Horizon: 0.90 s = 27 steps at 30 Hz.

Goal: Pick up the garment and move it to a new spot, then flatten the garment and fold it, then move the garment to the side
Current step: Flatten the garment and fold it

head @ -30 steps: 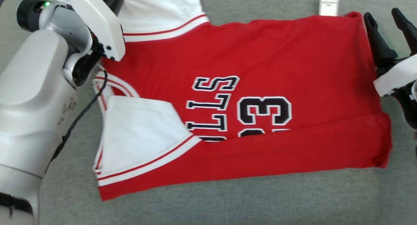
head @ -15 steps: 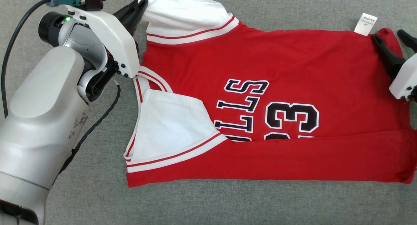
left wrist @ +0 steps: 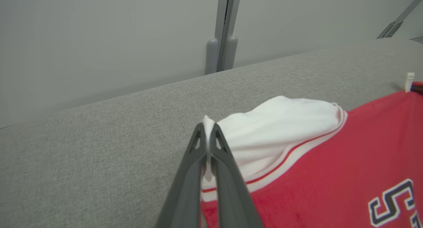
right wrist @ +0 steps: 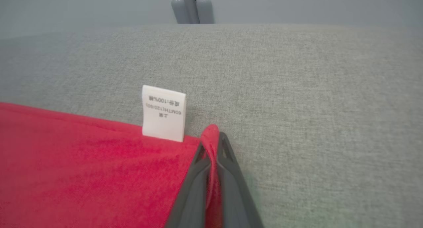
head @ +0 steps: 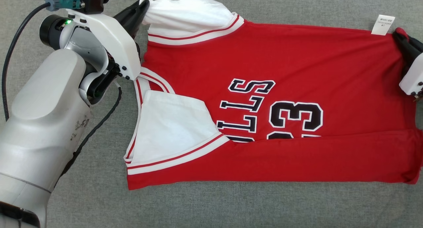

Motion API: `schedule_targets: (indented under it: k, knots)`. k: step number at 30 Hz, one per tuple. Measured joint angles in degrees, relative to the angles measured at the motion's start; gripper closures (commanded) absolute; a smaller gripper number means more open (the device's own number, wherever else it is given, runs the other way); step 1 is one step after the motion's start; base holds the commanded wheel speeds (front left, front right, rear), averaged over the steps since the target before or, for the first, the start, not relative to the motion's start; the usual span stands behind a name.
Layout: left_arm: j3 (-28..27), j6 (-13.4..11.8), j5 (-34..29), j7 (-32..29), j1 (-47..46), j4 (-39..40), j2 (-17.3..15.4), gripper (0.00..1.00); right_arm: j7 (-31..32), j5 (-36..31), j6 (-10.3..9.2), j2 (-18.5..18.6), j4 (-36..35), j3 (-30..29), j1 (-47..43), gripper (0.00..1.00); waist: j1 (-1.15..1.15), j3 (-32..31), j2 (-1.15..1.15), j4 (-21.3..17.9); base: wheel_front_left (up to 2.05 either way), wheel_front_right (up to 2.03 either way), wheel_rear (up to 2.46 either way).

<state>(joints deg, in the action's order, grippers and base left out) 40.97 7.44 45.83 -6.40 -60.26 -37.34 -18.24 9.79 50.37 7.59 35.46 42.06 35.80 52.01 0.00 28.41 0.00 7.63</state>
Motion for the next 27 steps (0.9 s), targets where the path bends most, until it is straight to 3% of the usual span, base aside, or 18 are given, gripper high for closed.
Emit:
schedule_targets:
  k: [7, 15, 27]
  knots:
    - [-0.7, -1.0, -0.3, 2.7, -0.7, -1.9, 0.0, 1.0, -4.0, -0.7, 0.0, -1.1, 3.6, -1.1, 1.8, 1.0, 0.0, 0.5, 0.0, -0.7, 0.0, 0.0, 0.0]
    - [-2.5, -2.9, -1.4, 9.8, -4.1, -5.4, 1.3, 1.0, -11.9, -2.6, 0.0, -3.5, 6.5, -2.7, 6.3, 1.0, 0.0, 1.4, 0.0, -1.5, 0.0, 0.0, 0.0]
    - [-1.3, -0.9, -0.5, 14.2, -3.5, -11.0, 3.4, 1.0, -19.3, -4.1, -0.02, -6.3, 10.9, -1.3, 6.3, 1.0, 0.0, -0.9, 0.0, -1.6, 0.0, 0.0, 0.0]
